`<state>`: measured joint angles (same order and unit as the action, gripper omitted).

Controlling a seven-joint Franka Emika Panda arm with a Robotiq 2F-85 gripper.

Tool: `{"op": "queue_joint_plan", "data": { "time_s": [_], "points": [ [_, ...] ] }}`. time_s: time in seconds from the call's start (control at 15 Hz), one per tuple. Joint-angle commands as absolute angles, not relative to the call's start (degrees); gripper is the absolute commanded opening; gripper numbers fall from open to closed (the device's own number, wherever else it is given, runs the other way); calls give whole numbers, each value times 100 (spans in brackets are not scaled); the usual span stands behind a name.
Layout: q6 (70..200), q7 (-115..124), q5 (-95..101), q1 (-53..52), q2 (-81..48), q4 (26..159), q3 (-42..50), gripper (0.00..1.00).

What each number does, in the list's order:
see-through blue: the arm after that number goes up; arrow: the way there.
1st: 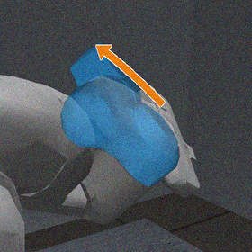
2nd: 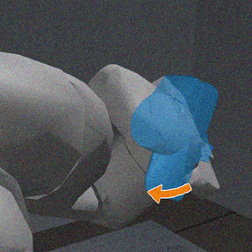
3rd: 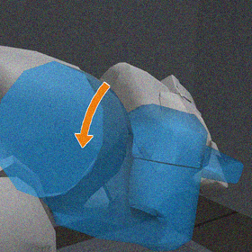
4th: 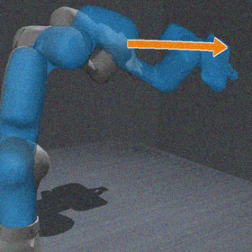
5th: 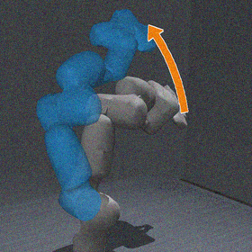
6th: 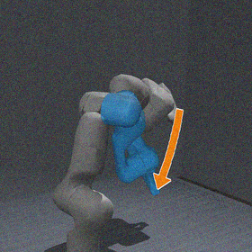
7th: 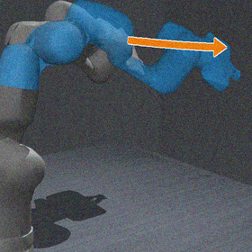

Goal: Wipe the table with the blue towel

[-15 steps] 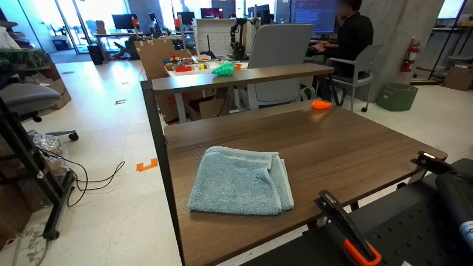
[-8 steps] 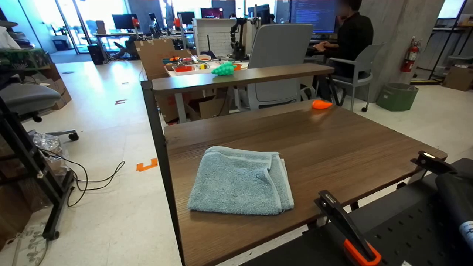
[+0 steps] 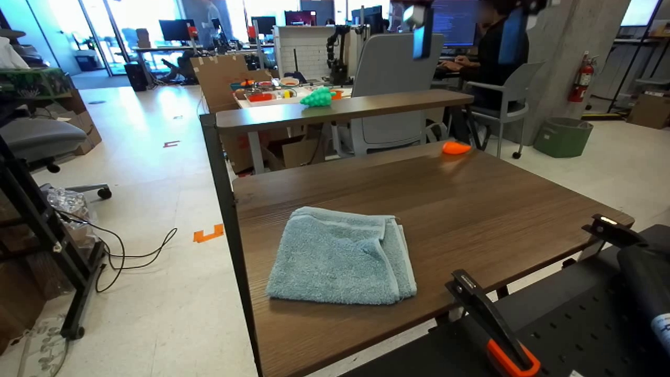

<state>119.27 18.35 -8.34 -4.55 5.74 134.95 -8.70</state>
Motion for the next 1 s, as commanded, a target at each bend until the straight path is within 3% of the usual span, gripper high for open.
{"op": "queue_joint_plan", "data": {
  "time_s": [0.0, 0.33, 0.93],
  "points": [
    [12756, 2775, -413, -736, -416, 13370, -1107, 100],
    [14373, 3955, 491, -1259, -1238, 13475, -888, 100],
    [14516, 4131, 592, -1505, -1661, 13303, -773, 100]
  ]
}}
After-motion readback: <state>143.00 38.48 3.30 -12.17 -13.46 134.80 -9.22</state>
